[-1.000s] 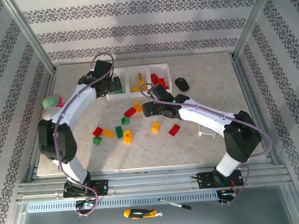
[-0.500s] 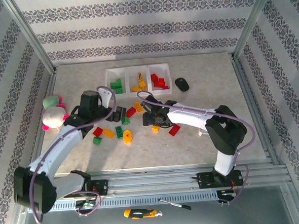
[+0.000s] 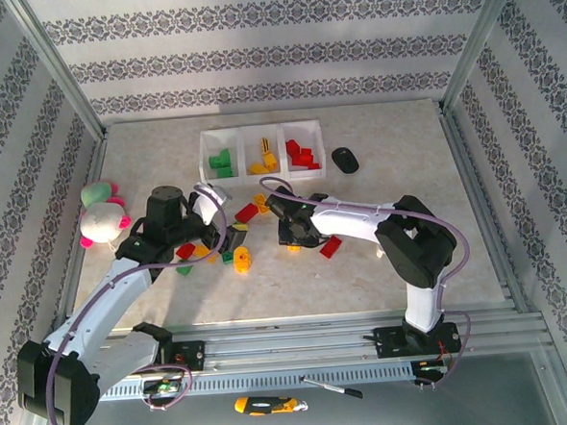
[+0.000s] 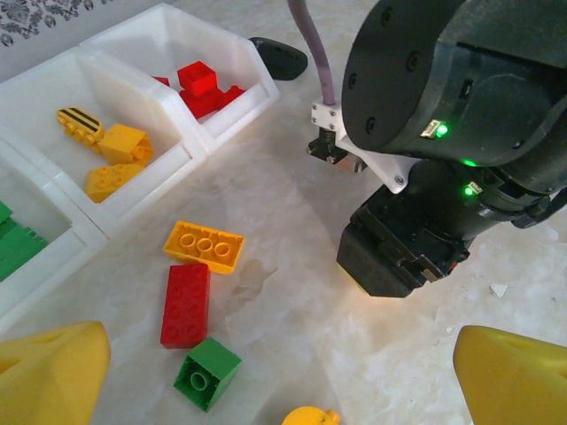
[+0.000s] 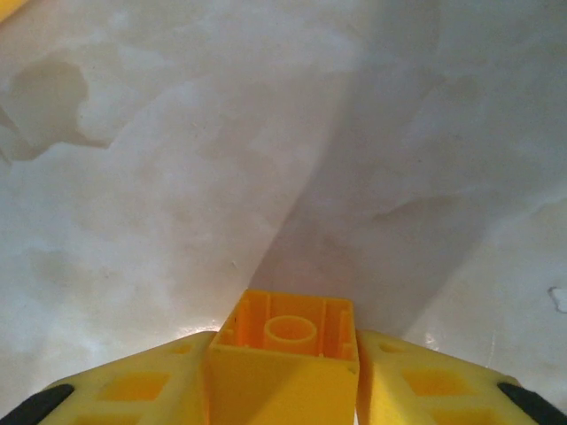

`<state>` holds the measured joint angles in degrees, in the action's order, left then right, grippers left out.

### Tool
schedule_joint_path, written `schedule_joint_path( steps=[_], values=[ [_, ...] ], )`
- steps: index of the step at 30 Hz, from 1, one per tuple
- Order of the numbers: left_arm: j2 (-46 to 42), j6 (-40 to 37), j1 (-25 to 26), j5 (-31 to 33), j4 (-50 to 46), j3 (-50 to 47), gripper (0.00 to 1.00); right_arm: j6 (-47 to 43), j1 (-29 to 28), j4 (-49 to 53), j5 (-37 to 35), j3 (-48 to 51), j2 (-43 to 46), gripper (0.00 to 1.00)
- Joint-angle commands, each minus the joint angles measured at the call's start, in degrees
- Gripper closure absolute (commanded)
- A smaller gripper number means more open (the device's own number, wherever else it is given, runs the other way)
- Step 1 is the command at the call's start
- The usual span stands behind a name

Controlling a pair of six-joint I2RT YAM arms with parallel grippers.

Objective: Sort the legos into containers by color
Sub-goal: Pick up the lego from the center of the table, then place the lego in the container.

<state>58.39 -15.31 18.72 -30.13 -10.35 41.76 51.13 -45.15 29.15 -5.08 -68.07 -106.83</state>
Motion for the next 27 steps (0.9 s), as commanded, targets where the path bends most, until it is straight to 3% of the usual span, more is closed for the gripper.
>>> schedule_joint_path(
  steps=[1, 12, 20, 27],
  values=[
    [-0.2, -2.2, 0.8, -2.7, 3.0, -0.3, 0.01, 0.0, -0.3, 2.4, -0.6, -0.7, 0.2, 0.62],
    [-0.8, 1.5, 1.2, -2.9, 7.2, -3.3, 0.01, -8.5, 0.8, 3.7, -6.8, -10.4, 2.2, 0.65],
    [0.2, 11.1, 1.3, -0.5, 16.1, -7.1, 0.01, -16.6, 5.3, 4.6, -7.6, -29.9, -7.9, 0.65],
    [0.3, 13.5, 1.3, 2.5, 18.9, -9.2, 0.01, -21.5, 8.8, 5.9, -4.8, -48.0, -19.4, 0.64]
  ],
)
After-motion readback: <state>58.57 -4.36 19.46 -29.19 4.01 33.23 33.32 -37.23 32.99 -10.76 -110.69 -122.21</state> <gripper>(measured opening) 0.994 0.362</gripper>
